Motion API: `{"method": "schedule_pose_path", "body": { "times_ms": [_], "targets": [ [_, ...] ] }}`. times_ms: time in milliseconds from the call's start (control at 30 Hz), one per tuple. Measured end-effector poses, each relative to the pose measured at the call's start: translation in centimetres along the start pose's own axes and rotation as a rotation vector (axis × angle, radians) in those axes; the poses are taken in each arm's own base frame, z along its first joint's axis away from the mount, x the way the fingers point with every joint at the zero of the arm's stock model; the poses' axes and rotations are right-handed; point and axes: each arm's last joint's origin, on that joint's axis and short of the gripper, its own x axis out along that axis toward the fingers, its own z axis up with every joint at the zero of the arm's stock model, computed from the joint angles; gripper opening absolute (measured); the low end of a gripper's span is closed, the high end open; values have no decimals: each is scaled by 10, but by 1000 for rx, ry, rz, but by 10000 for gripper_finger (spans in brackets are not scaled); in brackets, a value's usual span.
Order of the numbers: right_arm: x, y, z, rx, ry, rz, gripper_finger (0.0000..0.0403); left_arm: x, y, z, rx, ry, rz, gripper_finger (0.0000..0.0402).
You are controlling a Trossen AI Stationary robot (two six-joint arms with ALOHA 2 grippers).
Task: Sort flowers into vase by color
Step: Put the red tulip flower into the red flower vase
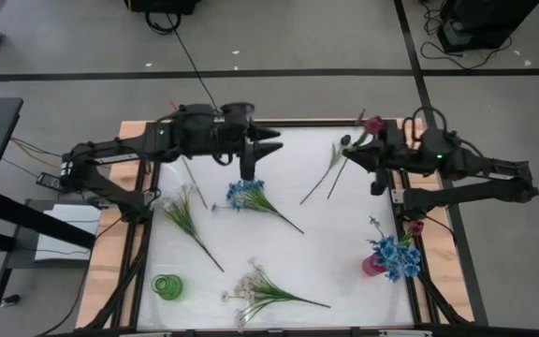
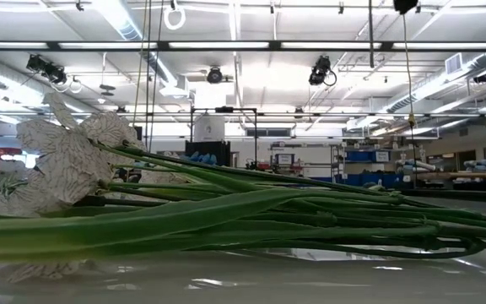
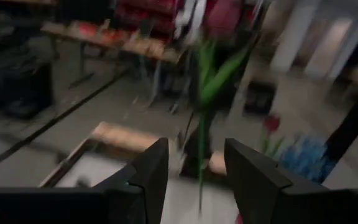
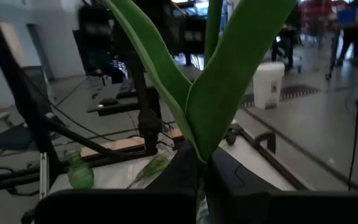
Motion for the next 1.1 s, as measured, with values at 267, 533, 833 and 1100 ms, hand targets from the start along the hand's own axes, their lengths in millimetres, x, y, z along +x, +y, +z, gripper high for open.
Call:
{"method": "schedule_pose_path", "body": {
  "times_ms": [267,533,833,1100],
  "targets": [
    [-34,1,-3,-87,32,38,14,-7,-16,-22,83,189,117,162],
    [-72,-8,-4,-8,-22,-89,14,6,8,-55,-15,73,85,162],
    [-94,-8,-2,-37,-82,57,14,-7,9,-80,-17,-60,-63,139],
    [-97,-6,-1,-221,-103,127,14,-18,7,-76,87,-93,-70,126]
  ]
}}
